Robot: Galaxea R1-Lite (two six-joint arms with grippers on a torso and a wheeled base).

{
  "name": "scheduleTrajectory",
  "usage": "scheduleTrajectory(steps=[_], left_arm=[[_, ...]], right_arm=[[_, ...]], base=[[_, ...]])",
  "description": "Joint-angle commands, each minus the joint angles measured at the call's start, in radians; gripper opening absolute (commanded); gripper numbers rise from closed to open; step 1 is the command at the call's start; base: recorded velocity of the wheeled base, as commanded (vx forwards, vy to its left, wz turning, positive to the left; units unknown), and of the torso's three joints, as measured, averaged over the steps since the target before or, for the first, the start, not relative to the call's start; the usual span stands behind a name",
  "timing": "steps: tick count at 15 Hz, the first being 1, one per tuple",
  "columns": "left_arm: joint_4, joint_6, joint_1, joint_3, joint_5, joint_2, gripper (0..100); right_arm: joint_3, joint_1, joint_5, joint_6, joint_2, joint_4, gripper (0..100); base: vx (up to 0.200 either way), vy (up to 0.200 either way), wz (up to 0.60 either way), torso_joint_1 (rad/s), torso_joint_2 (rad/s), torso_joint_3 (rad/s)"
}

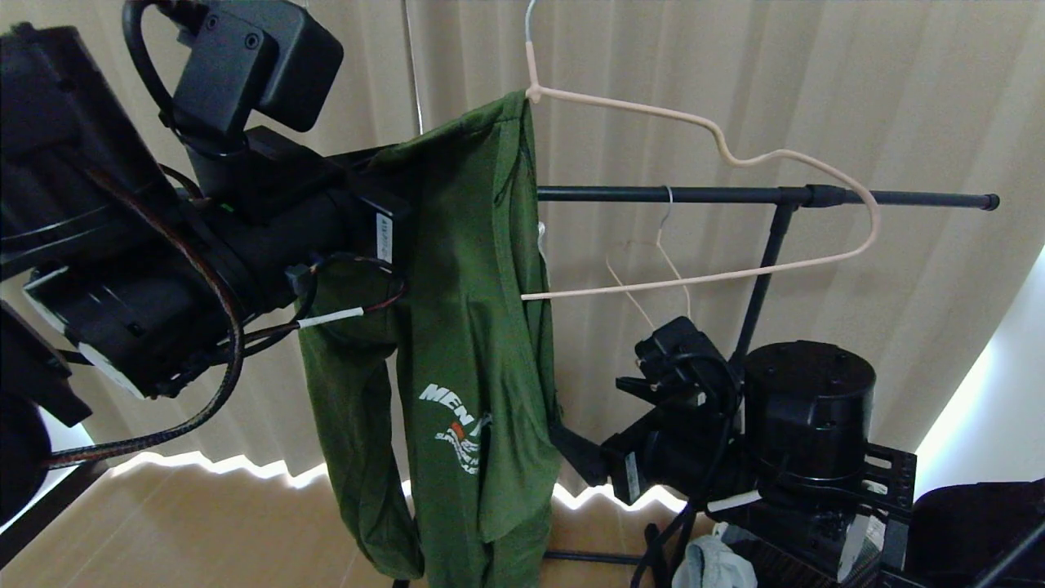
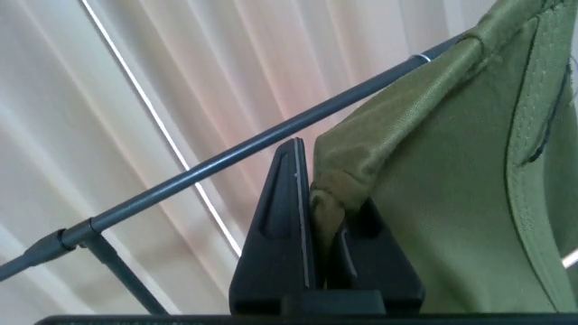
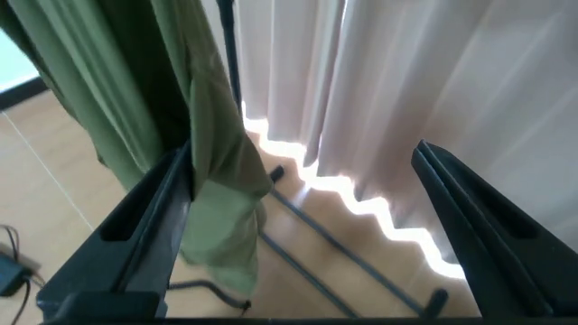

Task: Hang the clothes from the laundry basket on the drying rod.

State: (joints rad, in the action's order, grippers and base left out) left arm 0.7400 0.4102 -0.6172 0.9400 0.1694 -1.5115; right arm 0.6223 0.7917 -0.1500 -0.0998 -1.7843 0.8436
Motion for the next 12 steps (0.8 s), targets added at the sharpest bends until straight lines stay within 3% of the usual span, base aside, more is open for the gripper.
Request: scheduleTrajectory(steps=[1,2,6,12], left_arm=[[-0.001,-0.001,0.004,-0.003,0.001,0.001,0],[-0.001,0.001,0.007,-0.006,0.002,-0.001,0],[0.001,0.013,0.036,-0.053,0.004,0.007,0],[-0.001,0.041,0.079,-0.204,0.002,0.088,0]], right_arm=[[-0.018,0.0,-0.002,0.0,0.005,-0.005,100],[-0.029,0.0,-0.002,0.0,0.009,-0.006,0],[-0.095,-0.055,-0.005,0.003,0.083,-0.011,0],[-0.047,-0.281,-0.002,0.065,0.22,-0.098,0]], base=[[0.0,0.0,0.0,0.0,0.0,0.0],[0.0,0.0,0.0,0.0,0.0,0.0],[0.0,0.0,0.0,0.0,0.0,0.0],[0.0,0.0,0.0,0.0,0.0,0.0]])
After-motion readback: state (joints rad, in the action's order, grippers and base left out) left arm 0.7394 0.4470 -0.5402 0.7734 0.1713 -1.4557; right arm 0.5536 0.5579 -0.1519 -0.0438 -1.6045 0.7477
